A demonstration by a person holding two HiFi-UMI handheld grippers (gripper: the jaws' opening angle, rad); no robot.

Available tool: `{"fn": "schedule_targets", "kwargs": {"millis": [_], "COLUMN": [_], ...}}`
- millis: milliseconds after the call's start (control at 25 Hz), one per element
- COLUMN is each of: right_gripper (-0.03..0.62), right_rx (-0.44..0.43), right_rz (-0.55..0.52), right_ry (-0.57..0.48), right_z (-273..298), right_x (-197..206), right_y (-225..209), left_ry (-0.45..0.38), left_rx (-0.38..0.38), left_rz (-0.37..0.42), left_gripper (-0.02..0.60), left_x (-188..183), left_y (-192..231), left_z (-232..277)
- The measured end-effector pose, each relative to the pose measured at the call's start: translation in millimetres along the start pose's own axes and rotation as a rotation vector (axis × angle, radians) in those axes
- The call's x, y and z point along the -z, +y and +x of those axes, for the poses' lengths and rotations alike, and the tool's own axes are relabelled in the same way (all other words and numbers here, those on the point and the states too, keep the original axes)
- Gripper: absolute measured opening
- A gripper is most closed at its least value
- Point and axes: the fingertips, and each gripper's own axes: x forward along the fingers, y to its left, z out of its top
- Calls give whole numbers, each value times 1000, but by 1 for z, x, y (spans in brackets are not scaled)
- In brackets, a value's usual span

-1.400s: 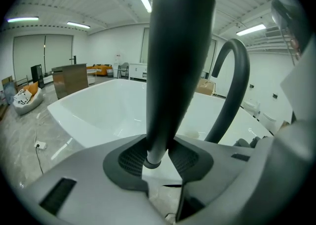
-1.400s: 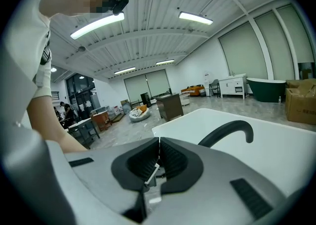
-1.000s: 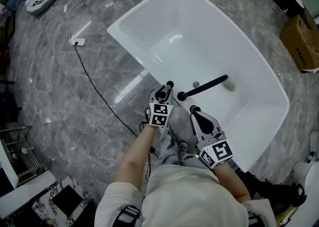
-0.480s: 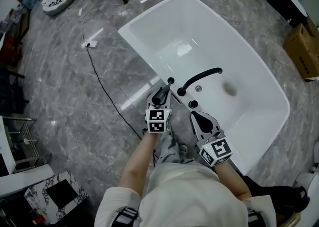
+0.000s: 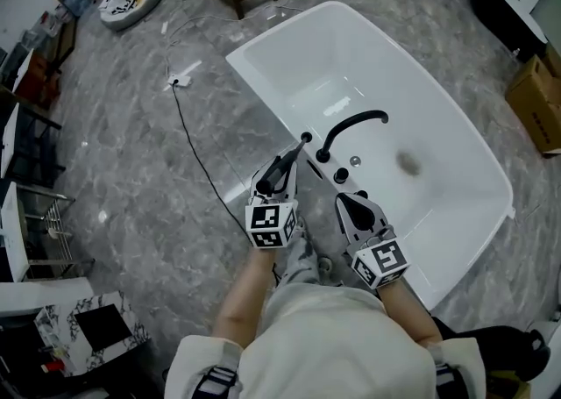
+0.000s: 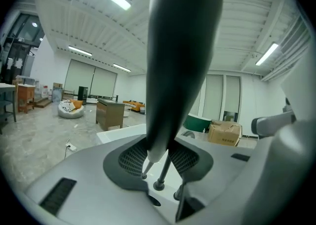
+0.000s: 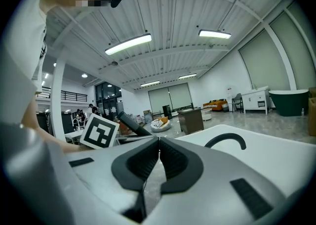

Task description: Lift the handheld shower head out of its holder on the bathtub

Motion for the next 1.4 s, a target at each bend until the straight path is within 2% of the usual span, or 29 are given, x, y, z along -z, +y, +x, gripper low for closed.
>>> {"fn": "schedule_targets", "kwargs": {"millis": [200, 760, 960, 1400], "right_gripper": [21, 21, 21, 21], "right_rx": [-1, 34, 26, 33], "right_rz": [-18, -65, -65, -80], "right_ry": [-39, -126, -142, -177], "right_z": [-25, -78, -90, -105], "right_x": [-7, -27, -22, -25], "right_y": [8, 20, 30, 42], "left_ry": [-69, -264, -348, -471], "left_rx": [-8, -11, -13, -31], "left_rz": [-39, -82, -104, -147], "left_gripper": [141, 141, 141, 141], "left_x": [-23, -80, -97, -127], "left_y": [-16, -42, -45, -40], "left_z": [-44, -164, -201, -262]}}
